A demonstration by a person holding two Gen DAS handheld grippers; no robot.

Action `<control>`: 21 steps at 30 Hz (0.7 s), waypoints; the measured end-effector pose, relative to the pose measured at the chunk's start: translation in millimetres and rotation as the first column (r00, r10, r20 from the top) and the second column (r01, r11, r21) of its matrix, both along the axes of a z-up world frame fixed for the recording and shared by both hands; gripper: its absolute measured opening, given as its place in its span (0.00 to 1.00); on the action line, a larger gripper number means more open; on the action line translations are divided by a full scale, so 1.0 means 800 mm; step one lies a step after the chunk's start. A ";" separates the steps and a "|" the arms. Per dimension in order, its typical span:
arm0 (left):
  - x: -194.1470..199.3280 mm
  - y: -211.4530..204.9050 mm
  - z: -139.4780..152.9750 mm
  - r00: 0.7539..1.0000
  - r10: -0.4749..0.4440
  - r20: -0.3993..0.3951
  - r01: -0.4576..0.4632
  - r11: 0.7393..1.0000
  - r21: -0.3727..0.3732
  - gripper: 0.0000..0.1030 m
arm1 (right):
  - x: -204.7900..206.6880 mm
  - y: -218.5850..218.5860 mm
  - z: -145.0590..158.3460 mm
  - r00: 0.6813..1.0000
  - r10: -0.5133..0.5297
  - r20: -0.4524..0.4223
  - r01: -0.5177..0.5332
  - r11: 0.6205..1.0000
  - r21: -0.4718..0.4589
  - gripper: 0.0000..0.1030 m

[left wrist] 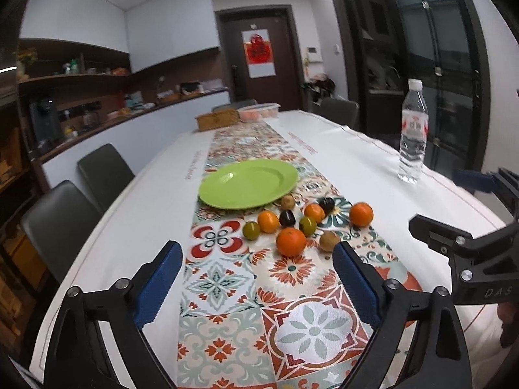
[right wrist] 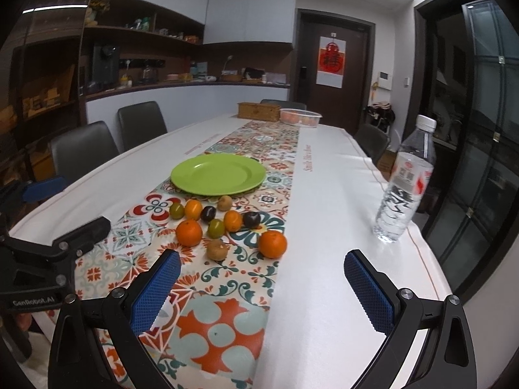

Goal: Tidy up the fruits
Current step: 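Grasp the large orange with the left gripper while the right gripper grasps a kiwi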

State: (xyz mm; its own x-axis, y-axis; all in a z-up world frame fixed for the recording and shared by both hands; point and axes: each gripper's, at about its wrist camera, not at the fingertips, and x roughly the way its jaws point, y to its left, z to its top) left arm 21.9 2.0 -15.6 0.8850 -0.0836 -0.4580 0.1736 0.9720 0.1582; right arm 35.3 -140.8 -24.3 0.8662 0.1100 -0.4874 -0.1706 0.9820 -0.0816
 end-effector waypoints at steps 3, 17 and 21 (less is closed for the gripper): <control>0.015 0.000 -0.007 0.999 -0.044 -0.026 0.045 0.999 0.010 0.81 | 0.011 0.007 -0.004 1.000 0.021 -0.006 -0.021 1.000 -0.008 0.99; 0.074 -0.008 -0.036 0.959 -0.242 -0.148 0.260 0.958 0.121 0.64 | 0.071 0.043 -0.034 0.982 0.157 -0.109 -0.168 0.981 -0.096 0.78; 0.090 -0.013 -0.048 0.936 -0.296 -0.187 0.323 0.938 0.130 0.61 | 0.088 0.048 -0.047 0.968 0.191 -0.165 -0.211 0.971 -0.113 0.67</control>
State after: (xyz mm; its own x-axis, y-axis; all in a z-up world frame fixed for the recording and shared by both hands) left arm 94.3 -8.0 -53.9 0.7389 -0.2573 -0.6227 0.4981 0.8310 0.2477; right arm 105.4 -102.7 -61.7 0.7475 0.2021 -0.6327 -0.3838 0.9089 -0.1631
